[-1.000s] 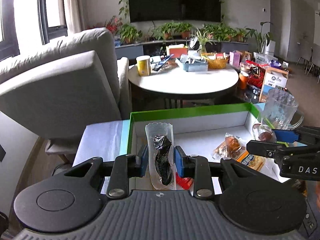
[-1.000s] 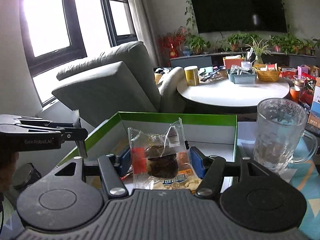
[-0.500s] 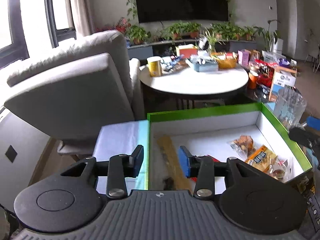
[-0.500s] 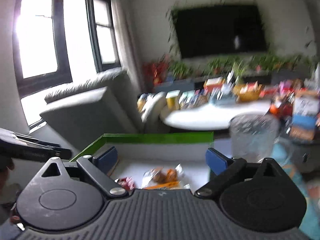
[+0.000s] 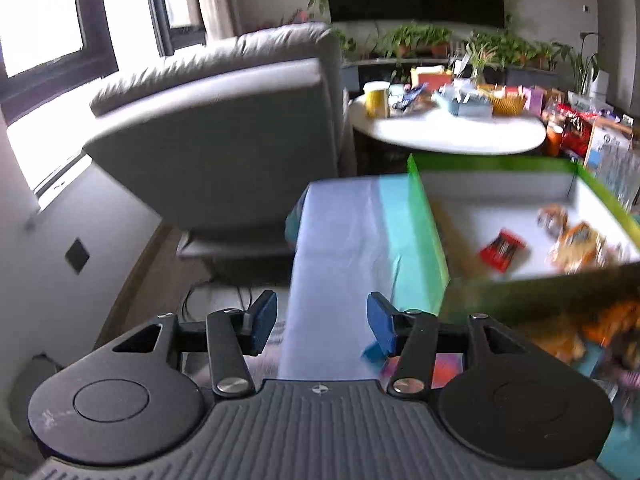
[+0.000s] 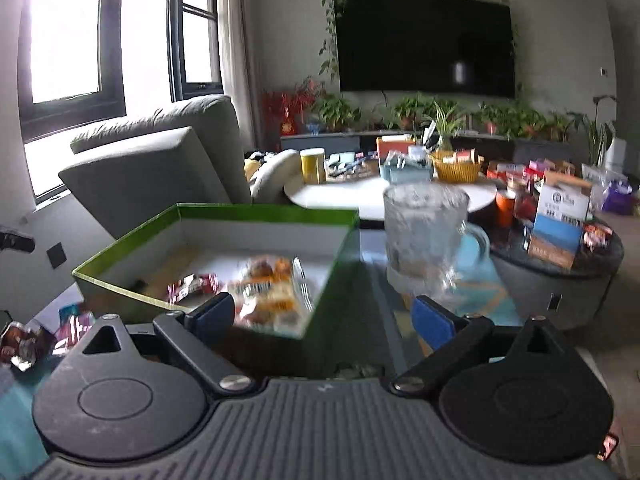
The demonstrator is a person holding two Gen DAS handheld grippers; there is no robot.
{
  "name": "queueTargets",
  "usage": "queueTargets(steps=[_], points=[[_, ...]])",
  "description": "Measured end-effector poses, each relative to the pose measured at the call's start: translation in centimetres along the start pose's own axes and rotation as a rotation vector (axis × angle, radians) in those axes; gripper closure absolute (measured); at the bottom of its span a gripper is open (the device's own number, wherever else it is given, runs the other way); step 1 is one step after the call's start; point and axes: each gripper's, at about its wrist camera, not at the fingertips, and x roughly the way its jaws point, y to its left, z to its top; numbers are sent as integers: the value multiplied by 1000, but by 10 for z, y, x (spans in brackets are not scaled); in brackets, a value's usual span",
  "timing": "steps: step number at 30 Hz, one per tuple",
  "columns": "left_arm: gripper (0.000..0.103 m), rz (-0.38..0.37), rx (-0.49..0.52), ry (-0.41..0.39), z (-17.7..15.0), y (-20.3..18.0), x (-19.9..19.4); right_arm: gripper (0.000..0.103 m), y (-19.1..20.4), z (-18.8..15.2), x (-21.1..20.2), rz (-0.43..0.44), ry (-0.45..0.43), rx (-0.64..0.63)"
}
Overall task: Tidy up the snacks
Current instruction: 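Move both open tools back toward the remaining snacks on the table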
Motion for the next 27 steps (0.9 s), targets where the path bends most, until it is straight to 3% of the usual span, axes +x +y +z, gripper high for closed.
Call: queueTargets(steps=[7,13,17,21,24,27], points=[[55,-80,-19,22,-24,23,17,42,-8,-16,-7,-26,50,29],[55,-139,-122,87,-45,34,35,42,-10,-26,-10,-26,78,40],[55,-220,-144,81,-62,35,22,42,-17,-32,2,17,118,58],[55,-348,-159,96,-81,31,3,42,-22,-37,21,43,156,35],[55,-371,-121,126,-93,18,-7,42,-28,-38,35,43,202,41],[55,-385,-99,145,-100,8,-20,42,-30,-38,38,36,195,52]])
